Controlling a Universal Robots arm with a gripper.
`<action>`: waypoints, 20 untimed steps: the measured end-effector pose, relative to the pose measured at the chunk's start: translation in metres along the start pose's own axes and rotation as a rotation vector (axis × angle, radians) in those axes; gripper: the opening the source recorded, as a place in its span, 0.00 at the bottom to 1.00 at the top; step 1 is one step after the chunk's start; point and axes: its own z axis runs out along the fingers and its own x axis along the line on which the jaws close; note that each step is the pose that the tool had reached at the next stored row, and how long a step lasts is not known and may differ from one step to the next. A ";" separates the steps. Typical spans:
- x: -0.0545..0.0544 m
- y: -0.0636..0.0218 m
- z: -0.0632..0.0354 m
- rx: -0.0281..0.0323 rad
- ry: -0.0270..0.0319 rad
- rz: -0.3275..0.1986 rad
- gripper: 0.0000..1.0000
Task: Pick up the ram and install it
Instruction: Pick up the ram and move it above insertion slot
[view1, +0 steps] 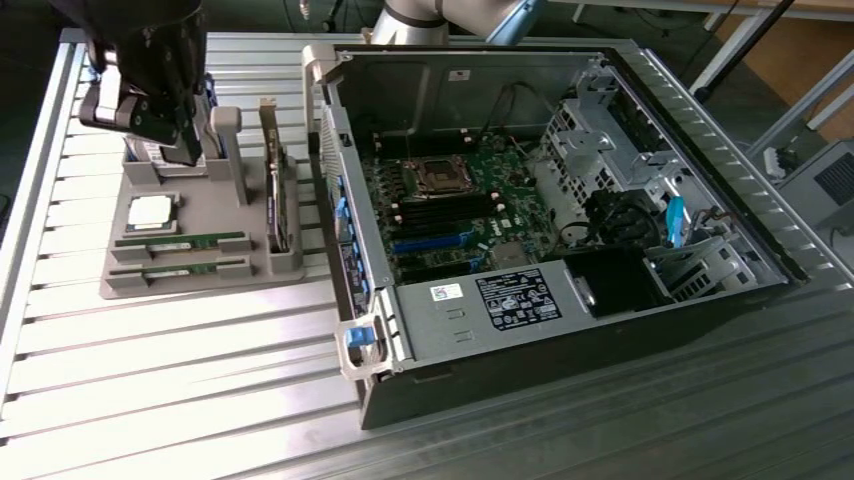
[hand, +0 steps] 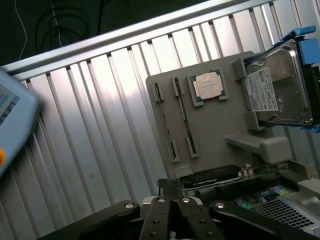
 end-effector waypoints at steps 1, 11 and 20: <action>0.000 0.0000 0.0000 0.0000 0.0004 -0.010 0.09; 0.000 -0.0002 0.0000 -0.0005 0.0040 -0.117 0.09; 0.000 0.0007 0.0025 -0.0005 0.0041 -0.117 0.29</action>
